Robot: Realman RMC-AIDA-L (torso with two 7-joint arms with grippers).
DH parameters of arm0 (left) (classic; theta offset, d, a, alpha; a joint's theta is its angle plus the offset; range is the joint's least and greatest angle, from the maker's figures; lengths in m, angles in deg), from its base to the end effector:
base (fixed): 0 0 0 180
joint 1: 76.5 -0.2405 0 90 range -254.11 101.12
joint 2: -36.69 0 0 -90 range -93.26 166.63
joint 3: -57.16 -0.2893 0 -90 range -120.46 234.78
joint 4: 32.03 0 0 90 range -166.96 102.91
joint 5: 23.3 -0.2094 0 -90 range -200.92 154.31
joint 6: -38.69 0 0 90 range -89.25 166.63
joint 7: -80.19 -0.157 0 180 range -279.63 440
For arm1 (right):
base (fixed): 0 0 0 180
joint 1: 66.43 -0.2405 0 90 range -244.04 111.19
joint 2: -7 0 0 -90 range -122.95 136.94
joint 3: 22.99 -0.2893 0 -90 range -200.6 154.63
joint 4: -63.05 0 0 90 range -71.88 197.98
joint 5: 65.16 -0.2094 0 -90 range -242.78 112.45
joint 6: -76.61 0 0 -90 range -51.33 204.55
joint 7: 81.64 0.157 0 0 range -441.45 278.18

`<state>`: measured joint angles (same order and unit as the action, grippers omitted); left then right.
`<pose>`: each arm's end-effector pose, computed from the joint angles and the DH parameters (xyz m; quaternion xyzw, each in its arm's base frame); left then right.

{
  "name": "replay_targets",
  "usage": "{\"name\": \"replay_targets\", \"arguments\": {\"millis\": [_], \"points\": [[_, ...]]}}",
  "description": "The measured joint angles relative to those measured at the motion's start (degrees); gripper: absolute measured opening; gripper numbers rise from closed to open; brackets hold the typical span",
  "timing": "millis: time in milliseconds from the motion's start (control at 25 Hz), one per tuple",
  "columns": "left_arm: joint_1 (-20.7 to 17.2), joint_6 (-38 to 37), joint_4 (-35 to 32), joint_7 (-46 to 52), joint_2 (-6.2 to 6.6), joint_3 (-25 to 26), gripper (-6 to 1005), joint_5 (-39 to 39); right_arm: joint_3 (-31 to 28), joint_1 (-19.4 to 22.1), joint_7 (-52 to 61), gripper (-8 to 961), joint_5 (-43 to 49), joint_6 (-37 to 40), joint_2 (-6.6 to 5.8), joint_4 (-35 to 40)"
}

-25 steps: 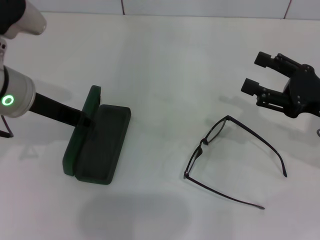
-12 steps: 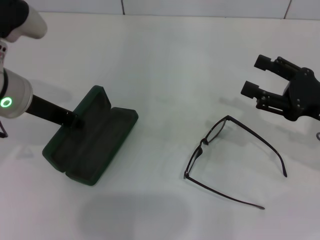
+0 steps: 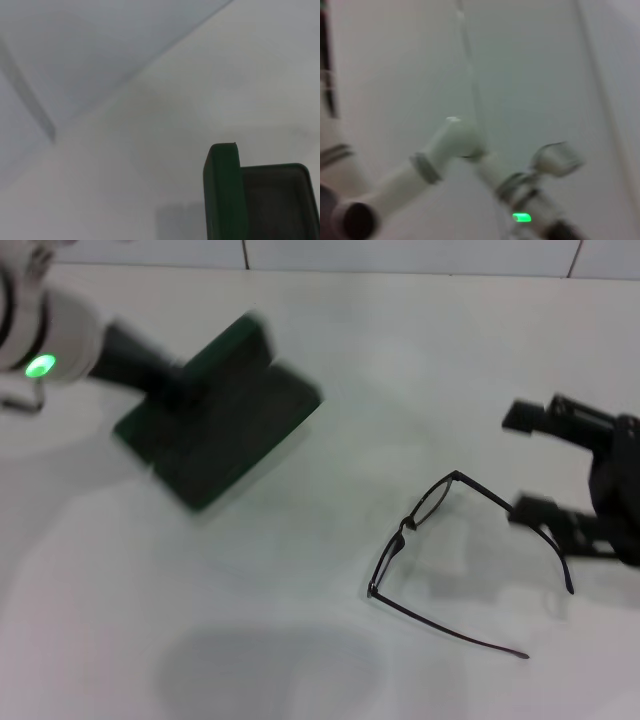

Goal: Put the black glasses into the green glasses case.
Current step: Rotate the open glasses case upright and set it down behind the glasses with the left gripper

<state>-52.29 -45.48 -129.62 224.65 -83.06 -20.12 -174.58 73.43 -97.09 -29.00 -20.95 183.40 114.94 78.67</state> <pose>-0.2006 0.3666 0.0269 -0.9072 -0.2645 0.1054 0.3096 0.2413 0.3003 -0.0032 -0.8791 0.0498 0.4733 0.0273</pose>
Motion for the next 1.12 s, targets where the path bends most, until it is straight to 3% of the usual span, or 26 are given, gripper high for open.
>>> {"name": "replay_targets", "arguments": {"millis": [160,400,760,1120], "points": [[3.76,7.64,2.58,-15.29,-0.05,-2.78,201,3.11,0.01,-1.26,2.41,819,4.14,4.06,-0.09,0.05],[10.55,15.72,12.36,-30.50,-0.07,-4.82,204,8.79,-0.01,0.42,2.92,818,5.62,4.22,1.14,0.11],[19.28,21.84,28.68,-35.17,-0.12,-11.15,208,7.70,-2.79,3.61,2.60,816,5.77,3.06,1.74,-0.08],[20.10,24.11,30.13,-34.94,-0.26,-17.20,213,5.04,-3.05,3.73,2.43,814,5.81,0.85,2.04,-0.08]]}}
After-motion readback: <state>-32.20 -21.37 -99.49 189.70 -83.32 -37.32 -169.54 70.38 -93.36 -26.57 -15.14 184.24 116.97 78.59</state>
